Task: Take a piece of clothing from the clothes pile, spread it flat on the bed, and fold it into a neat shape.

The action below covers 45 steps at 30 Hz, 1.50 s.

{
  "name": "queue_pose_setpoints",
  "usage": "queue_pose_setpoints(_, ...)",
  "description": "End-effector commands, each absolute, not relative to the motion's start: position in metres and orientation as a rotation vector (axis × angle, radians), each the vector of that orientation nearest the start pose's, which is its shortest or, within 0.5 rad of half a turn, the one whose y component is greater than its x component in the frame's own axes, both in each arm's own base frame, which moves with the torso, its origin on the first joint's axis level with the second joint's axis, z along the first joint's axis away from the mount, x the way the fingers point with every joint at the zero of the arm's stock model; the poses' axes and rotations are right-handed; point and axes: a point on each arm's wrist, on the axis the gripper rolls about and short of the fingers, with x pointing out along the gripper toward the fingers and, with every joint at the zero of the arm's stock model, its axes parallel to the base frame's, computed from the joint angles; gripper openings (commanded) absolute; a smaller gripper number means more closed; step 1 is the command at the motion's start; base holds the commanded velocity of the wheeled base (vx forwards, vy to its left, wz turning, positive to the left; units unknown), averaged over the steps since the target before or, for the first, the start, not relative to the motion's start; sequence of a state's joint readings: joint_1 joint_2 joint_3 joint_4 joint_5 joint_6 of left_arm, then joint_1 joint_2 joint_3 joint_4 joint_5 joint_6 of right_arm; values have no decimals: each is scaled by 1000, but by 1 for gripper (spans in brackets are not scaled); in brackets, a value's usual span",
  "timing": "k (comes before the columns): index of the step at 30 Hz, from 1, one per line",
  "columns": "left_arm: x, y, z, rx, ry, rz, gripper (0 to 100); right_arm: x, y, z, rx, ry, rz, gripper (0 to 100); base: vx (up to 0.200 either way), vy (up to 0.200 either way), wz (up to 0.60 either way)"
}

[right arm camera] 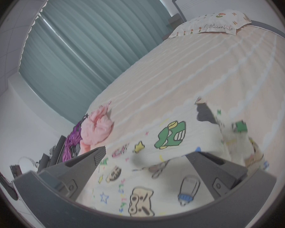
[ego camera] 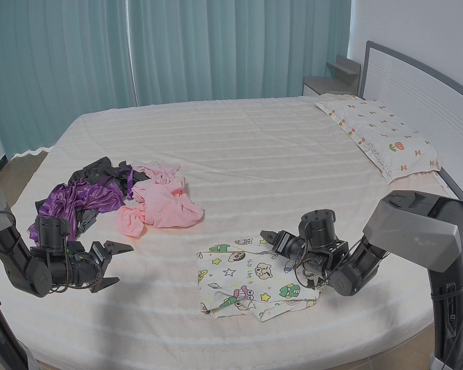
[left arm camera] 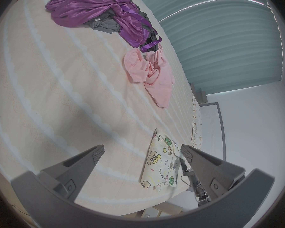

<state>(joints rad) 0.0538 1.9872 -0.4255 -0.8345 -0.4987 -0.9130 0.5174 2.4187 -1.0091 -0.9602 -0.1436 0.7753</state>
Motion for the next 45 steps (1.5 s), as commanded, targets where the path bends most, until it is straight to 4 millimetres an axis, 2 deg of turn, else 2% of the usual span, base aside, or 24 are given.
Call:
queue_pose_setpoints(1,274,0,30,-1047,875,-65,100,387,194,0,638,485,159,100,0,0,0)
queue_pose_setpoints(2,276,0,30,-1046,864,-69,100,402,192,-7,653,457,146,100,0,0,0)
queue_pose_setpoints(5,276,0,29,-1044,855,-70,100,417,188,-15,659,415,100,100,0,0,0)
queue_pose_setpoints(11,274,0,28,-1044,855,-72,100,423,181,-17,662,393,64,100,0,0,0)
queue_pose_setpoints(14,275,0,28,-1044,853,-72,100,420,166,-9,666,392,33,100,0,0,0)
queue_pose_setpoints(18,275,0,28,-1042,852,-72,100,391,148,10,656,428,11,100,0,0,0)
queue_pose_setpoints(19,275,0,28,-1042,852,-72,100,390,147,10,655,433,10,100,0,0,0)
queue_pose_setpoints(20,275,0,28,-1042,852,-72,100,367,140,20,648,449,23,100,0,0,0)
queue_pose_setpoints(22,275,0,28,-1043,853,-74,100,344,137,25,642,475,57,100,0,0,0)
queue_pose_setpoints(24,275,0,28,-1043,853,-74,100,312,137,30,623,516,118,100,0,0,0)
queue_pose_setpoints(29,274,-1,28,-1041,856,-74,100,265,132,17,590,626,177,100,0,0,0)
queue_pose_setpoints(32,273,-1,27,-1041,859,-74,100,256,128,12,607,646,187,100,0,0,0)
queue_pose_setpoints(37,273,-1,27,-1041,859,-74,100,241,125,-9,604,726,233,100,0,0,0)
queue_pose_setpoints(45,273,-1,27,-1039,858,-73,100,239,137,-27,599,701,290,100,0,0,0)
